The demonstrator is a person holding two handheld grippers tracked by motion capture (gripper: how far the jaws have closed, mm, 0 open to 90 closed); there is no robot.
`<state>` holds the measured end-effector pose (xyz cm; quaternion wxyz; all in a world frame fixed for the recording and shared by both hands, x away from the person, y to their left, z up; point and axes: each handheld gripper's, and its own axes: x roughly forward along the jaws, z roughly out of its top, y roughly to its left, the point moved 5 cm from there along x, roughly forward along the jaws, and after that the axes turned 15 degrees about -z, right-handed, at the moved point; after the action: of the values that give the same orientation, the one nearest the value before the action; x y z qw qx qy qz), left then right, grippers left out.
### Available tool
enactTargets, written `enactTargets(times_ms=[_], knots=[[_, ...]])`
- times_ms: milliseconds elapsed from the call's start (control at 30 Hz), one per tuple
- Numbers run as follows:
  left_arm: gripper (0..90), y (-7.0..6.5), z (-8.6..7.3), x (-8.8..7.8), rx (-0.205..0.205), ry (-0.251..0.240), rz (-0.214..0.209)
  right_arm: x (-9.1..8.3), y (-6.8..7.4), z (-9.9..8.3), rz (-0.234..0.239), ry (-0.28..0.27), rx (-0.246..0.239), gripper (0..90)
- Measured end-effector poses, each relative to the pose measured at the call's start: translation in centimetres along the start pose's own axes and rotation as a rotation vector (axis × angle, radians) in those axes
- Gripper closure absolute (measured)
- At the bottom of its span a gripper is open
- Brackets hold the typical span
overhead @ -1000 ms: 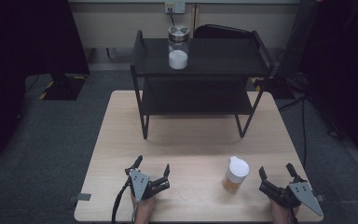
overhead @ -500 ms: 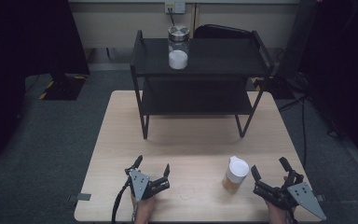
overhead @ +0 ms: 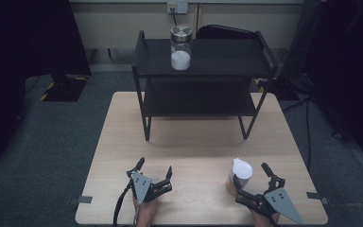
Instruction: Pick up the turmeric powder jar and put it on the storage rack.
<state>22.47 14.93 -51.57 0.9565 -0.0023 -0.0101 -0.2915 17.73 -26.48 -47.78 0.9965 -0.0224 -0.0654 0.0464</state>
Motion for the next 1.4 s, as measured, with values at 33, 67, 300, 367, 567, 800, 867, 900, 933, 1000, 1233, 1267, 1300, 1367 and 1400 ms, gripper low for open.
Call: enactTargets(times_ms=[33, 67, 300, 367, 567, 800, 867, 900, 933, 1000, 1233, 1267, 1300, 1367, 1400], knots=[[0.0, 0.0, 0.0, 0.0, 0.0, 0.0, 0.0, 0.0, 0.2, -0.2, 0.0, 0.008, -0.002, 0.5], [0.0, 0.0, 0.0, 0.0, 0.0, 0.0, 0.0, 0.1, 0.4, -0.4, -0.005, 0.016, -0.005, 0.6], [0.0, 0.1, 0.0, 0.0, 0.0, -0.002, -0.009, 0.5, 0.8, -1.6, -0.01, 0.076, 0.008, 3.3], [0.0, 0.1, 0.0, 0.0, -0.001, -0.002, -0.009, 0.6, 0.7, -1.9, 0.001, 0.087, 0.014, 7.2], [0.0, 0.1, 0.0, -0.1, 0.0, -0.002, -0.011, 1.0, 0.3, -2.3, 0.014, 0.119, 0.022, 12.6], [0.0, 0.1, 0.0, -0.1, 0.0, -0.002, -0.012, 1.5, 0.0, -2.2, 0.037, 0.139, 0.022, 18.7], [0.0, 0.1, 0.0, -0.1, -0.001, -0.002, -0.012, 1.6, 0.0, -2.2, 0.036, 0.145, 0.019, 20.3], [0.0, 0.1, 0.0, -0.1, -0.001, -0.002, -0.012, 1.6, -0.1, -2.2, 0.042, 0.147, 0.021, 21.8], [0.0, 0.1, 0.0, -0.1, -0.001, -0.002, -0.012, 1.7, -0.1, -2.2, 0.047, 0.151, 0.02, 22.2], [0.0, 0.1, 0.0, -0.1, 0.0, -0.002, -0.012, 1.9, -0.2, -2.2, 0.062, 0.16, 0.023, 24.4], [0.0, 0.1, 0.0, -0.1, -0.001, -0.002, -0.012, 2.1, -0.6, -2.1, 0.08, 0.175, 0.021, 29.8], [0.0, 0.1, 0.0, -0.1, -0.001, -0.001, -0.012, 2.1, -0.6, -2.1, 0.082, 0.176, 0.021, 29.8], [0.1, 0.1, 0.0, 0.0, -0.001, -0.001, -0.012, 2.2, -0.6, -2.1, 0.083, 0.176, 0.02, 29.9], [0.2, 0.1, 0.0, 0.0, 0.0, -0.001, -0.012, 2.2, -0.6, -2.0, 0.084, 0.177, 0.018, 29.9], [0.2, 0.1, 0.0, 0.0, -0.001, -0.001, -0.012, 2.2, -0.6, -2.0, 0.084, 0.177, 0.016, 29.9]])
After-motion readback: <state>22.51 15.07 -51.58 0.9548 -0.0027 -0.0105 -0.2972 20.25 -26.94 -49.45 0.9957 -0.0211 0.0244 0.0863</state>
